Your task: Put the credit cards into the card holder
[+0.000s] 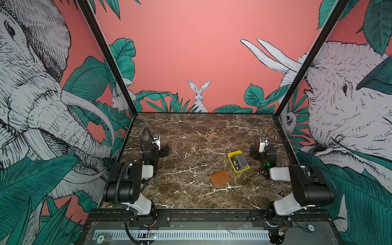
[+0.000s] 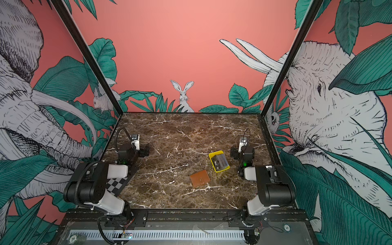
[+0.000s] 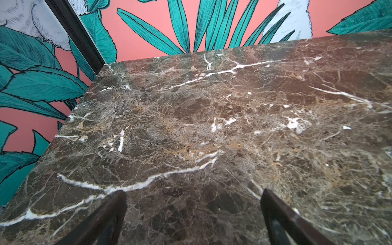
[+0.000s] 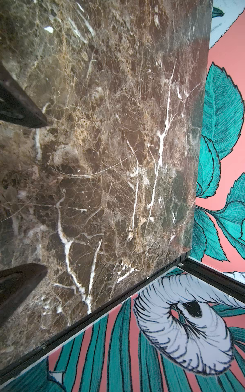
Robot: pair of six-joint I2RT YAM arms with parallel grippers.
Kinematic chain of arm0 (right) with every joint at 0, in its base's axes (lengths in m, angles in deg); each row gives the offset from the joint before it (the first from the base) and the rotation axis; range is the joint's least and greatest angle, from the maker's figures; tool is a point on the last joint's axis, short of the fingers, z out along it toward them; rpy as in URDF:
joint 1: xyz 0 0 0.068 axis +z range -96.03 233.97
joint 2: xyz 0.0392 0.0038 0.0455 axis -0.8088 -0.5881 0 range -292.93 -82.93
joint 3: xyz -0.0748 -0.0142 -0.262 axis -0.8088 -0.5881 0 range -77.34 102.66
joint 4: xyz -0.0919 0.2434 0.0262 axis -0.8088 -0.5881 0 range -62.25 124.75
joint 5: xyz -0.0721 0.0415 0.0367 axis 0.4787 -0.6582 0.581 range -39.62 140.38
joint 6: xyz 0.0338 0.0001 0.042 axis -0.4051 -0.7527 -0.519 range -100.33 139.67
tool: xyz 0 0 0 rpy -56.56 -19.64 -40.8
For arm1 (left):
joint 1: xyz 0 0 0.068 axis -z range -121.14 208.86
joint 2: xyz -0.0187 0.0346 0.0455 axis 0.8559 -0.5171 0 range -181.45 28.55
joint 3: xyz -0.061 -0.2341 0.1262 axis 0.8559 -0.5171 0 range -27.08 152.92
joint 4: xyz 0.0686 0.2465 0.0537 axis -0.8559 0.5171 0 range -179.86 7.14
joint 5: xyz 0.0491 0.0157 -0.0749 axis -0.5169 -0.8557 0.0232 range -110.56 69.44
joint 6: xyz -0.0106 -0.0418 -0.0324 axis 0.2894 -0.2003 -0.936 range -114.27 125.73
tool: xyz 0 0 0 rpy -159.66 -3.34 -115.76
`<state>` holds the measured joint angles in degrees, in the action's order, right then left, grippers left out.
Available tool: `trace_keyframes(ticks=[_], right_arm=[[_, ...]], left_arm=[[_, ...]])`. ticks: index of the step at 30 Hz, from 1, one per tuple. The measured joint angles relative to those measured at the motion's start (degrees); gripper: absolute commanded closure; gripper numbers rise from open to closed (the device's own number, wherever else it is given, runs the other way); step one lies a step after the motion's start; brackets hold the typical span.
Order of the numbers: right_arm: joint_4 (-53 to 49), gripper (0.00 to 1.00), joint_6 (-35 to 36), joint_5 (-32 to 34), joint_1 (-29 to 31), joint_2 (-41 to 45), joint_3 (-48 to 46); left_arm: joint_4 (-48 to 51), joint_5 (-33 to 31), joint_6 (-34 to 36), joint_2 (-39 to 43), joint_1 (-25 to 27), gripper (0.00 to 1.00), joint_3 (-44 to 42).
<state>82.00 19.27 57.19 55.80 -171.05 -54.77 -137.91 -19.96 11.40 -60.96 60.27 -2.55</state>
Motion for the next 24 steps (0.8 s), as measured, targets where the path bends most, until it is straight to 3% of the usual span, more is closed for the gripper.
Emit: trace_keyframes(ticks=[24], right_arm=[[1.88,0.02,-0.26,1.33,0.0,3.21,-2.54]], left_arm=[[-2.21,0.52,0.37,2.47,0.0,0.01,-3.15]])
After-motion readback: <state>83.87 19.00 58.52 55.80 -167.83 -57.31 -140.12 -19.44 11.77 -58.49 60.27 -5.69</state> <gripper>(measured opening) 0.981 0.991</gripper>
